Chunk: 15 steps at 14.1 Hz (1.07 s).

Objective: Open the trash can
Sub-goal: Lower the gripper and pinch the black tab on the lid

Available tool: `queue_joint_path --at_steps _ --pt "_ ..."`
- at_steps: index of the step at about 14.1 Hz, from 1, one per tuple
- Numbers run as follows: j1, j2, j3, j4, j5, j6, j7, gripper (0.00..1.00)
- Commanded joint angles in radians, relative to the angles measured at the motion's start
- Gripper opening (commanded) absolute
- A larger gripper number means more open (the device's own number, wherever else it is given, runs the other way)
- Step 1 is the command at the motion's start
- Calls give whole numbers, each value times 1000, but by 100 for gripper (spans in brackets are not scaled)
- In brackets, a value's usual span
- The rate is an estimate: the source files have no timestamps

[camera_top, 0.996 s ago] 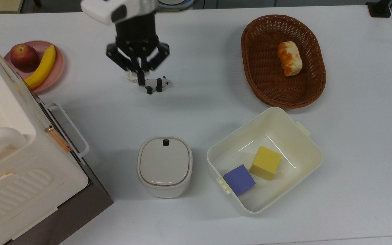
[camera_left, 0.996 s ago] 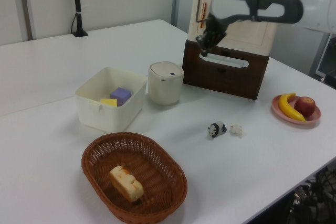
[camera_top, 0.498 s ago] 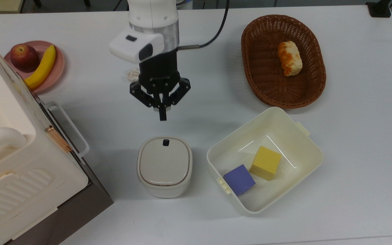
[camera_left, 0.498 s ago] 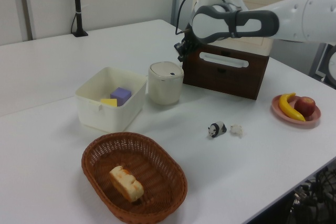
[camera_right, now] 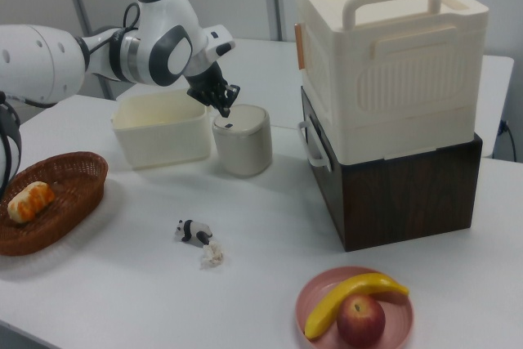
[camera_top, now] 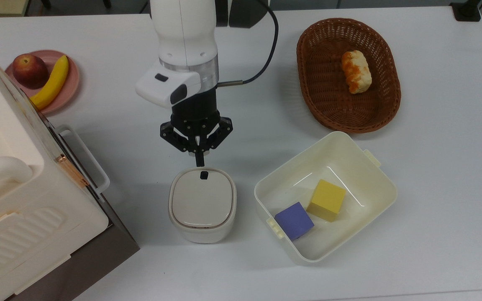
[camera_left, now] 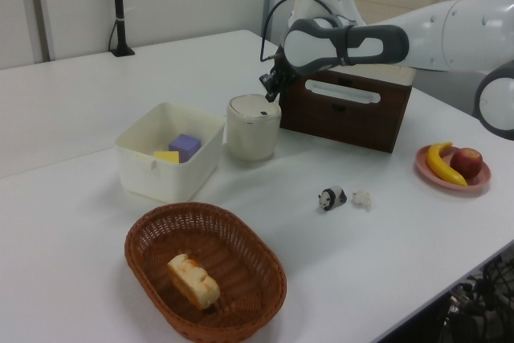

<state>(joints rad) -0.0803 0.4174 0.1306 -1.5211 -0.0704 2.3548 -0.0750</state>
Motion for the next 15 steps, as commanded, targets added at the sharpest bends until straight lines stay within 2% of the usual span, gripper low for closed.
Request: queue_joint_path --at_steps 1,5,15 --pt "8 41 -8 32 -22 9 4 0" --pt "8 63 -8 41 -29 53 6 0" --pt "20 77 -9 38 -64 55 6 0"
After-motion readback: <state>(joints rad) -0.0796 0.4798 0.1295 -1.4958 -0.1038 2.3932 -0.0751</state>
